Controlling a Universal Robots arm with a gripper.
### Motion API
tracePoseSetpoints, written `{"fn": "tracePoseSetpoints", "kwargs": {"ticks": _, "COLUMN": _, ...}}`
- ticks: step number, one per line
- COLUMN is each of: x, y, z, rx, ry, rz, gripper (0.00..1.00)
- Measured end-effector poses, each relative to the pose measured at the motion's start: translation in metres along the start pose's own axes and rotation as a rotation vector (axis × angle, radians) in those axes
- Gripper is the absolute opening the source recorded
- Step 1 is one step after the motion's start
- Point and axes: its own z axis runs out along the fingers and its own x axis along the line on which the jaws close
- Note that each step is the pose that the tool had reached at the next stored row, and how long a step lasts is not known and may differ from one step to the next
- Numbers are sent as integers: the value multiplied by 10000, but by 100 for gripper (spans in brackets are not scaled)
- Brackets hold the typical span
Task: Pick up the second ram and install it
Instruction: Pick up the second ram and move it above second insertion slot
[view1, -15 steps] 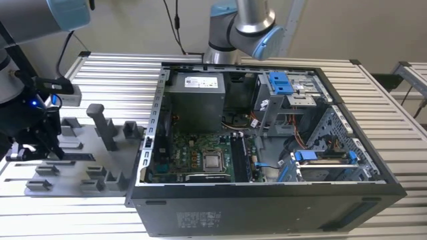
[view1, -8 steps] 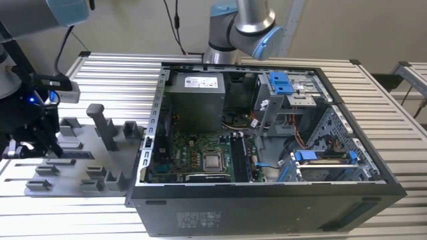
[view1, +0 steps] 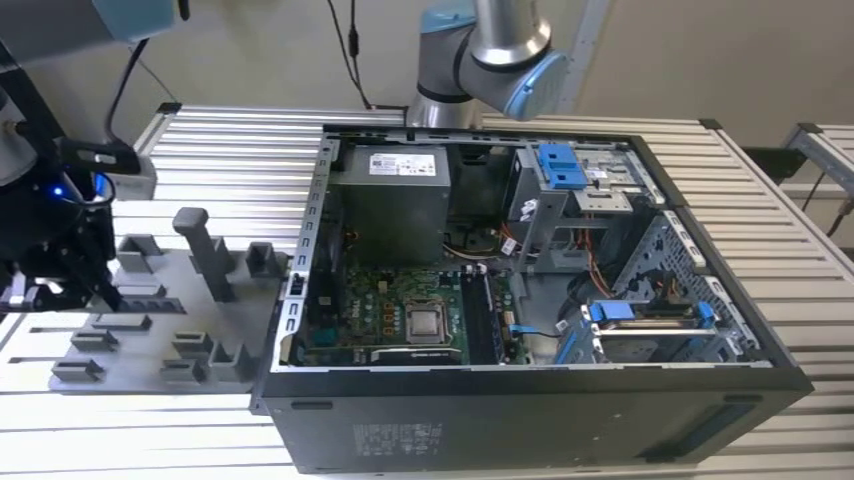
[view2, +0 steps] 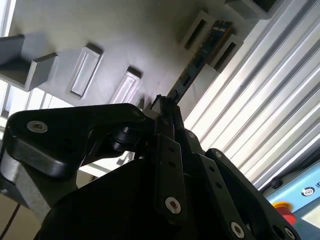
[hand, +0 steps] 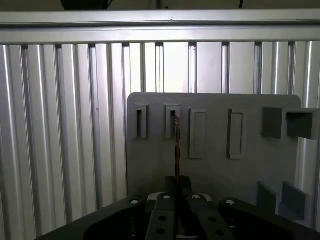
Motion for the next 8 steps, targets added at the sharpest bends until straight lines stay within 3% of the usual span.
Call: {"fn": "tracePoseSetpoints", "kwargs": {"ticks": 8, "x": -2, "y": -2, "z": -88, "rx": 0, "ry": 0, "rz": 0, "gripper": 14}}
